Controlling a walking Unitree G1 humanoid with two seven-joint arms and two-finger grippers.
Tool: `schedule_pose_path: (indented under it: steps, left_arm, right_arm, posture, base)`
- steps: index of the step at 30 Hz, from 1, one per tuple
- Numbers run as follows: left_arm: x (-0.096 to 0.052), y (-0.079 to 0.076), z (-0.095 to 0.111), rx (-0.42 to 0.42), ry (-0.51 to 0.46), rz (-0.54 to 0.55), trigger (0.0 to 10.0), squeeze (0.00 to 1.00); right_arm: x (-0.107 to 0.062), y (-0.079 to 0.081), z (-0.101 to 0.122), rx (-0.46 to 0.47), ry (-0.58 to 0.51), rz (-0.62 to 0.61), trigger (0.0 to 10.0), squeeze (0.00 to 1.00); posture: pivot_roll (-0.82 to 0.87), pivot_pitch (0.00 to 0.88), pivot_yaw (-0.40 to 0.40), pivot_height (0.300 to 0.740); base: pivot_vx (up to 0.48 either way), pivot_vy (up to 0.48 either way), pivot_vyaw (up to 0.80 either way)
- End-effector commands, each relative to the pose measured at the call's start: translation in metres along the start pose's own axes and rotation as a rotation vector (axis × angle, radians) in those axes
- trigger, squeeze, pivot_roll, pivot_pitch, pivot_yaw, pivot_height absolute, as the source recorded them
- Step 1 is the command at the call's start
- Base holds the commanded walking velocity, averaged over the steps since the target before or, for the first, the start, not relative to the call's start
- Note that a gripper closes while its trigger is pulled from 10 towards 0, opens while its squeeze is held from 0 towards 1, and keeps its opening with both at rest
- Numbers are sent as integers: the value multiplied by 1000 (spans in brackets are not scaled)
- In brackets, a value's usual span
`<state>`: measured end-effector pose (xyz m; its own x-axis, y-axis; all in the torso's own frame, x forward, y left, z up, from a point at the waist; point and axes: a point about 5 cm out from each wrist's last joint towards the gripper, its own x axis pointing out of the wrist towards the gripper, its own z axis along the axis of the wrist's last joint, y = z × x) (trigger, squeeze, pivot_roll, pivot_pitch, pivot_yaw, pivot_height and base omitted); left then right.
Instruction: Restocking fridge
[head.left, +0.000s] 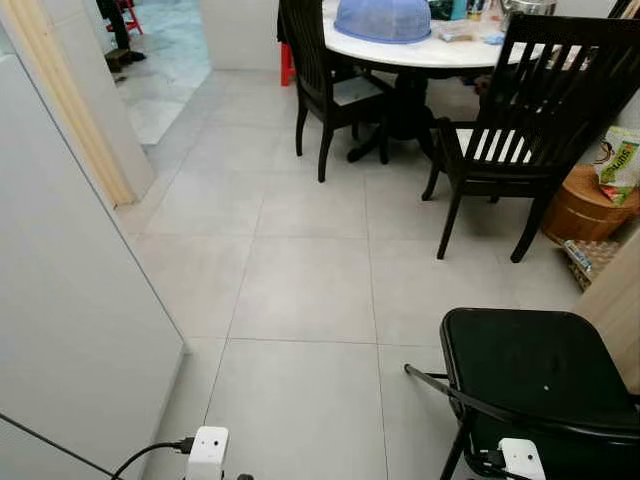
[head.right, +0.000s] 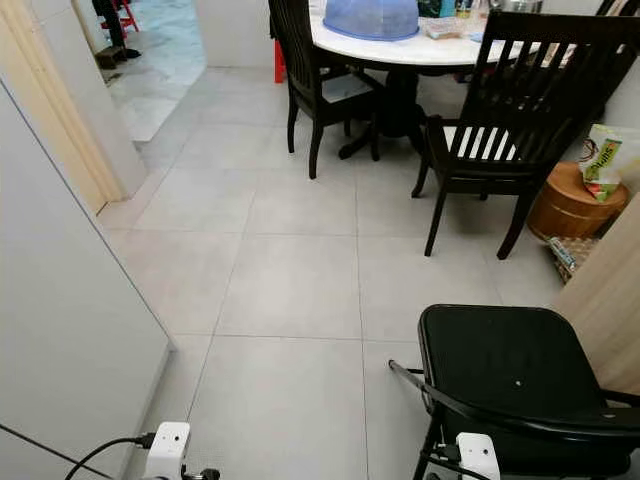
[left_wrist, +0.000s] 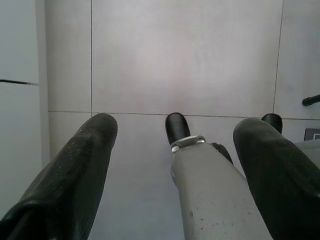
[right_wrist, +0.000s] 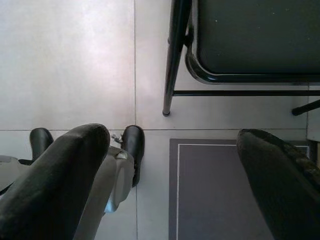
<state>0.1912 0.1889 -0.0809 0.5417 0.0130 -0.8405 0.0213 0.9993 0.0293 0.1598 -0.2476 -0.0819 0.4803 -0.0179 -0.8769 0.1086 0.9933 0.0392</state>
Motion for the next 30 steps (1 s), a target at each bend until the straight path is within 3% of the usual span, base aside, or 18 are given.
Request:
schedule_pose_path:
  steps: [1,10,13,15,30]
  left_arm:
    - [-1,4,-2,23,9,26,10000,0]
    - [0,4,-1,11,2,43,10000,0]
    - [0,4,-1,-2,5,45,10000,0]
    - [0,4,-1,-3,6,46,10000,0]
    - [0,3,-1,1,13,51,10000,0]
  right_arm:
    - [0,-1,4,9,-20,13,10000,0]
    - [0,-1,6,3,-25,14,10000,0]
    - [-1,-2,7,-65,-5,33,10000,0]
    - [-1,-1,7,-62,-4,37,10000,0]
    - [-1,-2,7,-61,0,34,10000,0]
  posture:
    - [-99,0,7,740]
    - [-93,0,1,740]
    - [-89,0,-2,740]
    - [-87,0,-3,740]
    - [-82,0,-9,740]
  base:
    - [0,0,0]
    - [0,0,0]
    - [0,0,0]
    - [0,0,0]
    - [0,0,773]
